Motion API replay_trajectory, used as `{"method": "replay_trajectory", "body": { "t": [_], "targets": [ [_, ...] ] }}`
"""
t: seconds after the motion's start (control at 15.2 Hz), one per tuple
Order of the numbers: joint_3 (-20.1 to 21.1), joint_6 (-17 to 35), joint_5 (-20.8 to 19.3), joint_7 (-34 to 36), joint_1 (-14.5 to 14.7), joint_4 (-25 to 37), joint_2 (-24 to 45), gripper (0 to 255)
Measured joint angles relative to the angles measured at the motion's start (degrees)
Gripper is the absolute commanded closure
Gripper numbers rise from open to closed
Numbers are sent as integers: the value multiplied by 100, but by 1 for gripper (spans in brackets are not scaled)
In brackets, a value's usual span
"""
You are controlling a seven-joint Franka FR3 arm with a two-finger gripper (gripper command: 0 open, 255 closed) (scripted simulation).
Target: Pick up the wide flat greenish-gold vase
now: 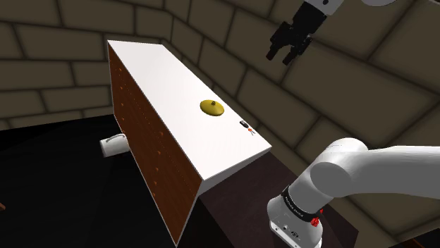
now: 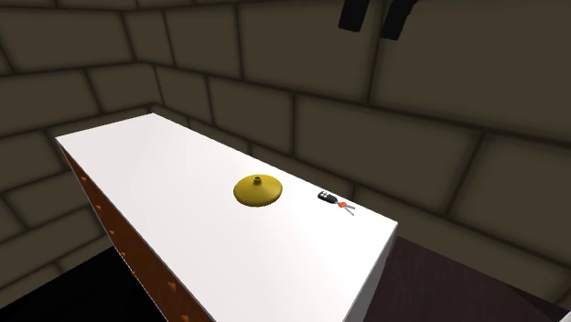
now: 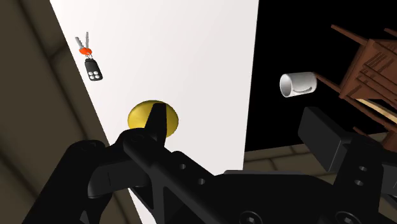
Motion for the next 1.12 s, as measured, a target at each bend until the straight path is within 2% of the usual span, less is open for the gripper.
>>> {"method": "replay_trajectory", "body": {
  "t": [0.13,0.26,0.59,1.12],
  "targets": [
    [-19,64,-9,-21,-7,-27,42,0],
    [-64,339,-27,-73,-23,-147,211,0],
    [-217,1285,-64,-256,-64,-462,876,0],
    [-492,2532,-24,-576,-92,-386,2241,0]
  ]
}}
